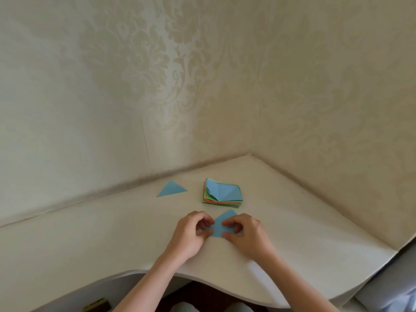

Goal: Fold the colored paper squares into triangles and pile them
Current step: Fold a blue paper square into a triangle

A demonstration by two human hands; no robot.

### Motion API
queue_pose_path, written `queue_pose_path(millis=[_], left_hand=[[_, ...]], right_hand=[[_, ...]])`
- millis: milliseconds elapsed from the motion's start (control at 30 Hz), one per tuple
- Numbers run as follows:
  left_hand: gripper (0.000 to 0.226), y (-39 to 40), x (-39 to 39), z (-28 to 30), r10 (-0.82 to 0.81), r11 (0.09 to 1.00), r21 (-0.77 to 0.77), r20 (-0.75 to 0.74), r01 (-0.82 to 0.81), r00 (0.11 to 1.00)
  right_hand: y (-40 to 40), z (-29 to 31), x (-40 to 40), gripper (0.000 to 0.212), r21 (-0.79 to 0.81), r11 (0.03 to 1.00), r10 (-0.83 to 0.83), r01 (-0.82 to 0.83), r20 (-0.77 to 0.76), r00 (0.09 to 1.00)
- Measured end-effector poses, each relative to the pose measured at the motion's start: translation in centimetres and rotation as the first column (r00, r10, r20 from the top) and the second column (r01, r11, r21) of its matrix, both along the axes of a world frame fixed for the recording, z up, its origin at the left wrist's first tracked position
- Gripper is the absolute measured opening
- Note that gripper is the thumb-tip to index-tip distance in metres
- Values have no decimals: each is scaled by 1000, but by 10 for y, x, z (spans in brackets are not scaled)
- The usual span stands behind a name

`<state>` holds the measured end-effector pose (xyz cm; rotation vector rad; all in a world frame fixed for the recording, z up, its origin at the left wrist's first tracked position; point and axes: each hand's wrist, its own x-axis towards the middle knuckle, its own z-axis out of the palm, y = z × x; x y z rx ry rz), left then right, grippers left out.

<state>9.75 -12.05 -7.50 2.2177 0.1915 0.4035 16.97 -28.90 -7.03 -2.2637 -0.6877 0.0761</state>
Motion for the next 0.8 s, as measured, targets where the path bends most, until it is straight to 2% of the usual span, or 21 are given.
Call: queue_pose_path(millis=[233,300,367,533,633,800], left_hand=[[28,10,-5,4,-126,992,19,-23,127,992],[29,13,-8,5,-195,977,80,-43,198,980],[39,15,-11,4,-232,955,179,-41,235,972],[40,14,-13,5,-247,928,286,-1,237,969],[35,15,-11,3,-232,919,339,50,202,971],[21,11,-10,0,-199,927,343,98,155,975]], right_hand=[[1,2,-1,15,-40,999,-10,10,6,1000],[4,-2,-3,15,-71,997,-12,15,41,999],[7,-4,-5,15,-105,994,5,4,82,997],[-2,7,2,11,-119,978,178,-173,34,983],[-8,11,3,12,-76,970,235,-231,36,971],[-17,1,1,9,68,978,183,-195,152,971]])
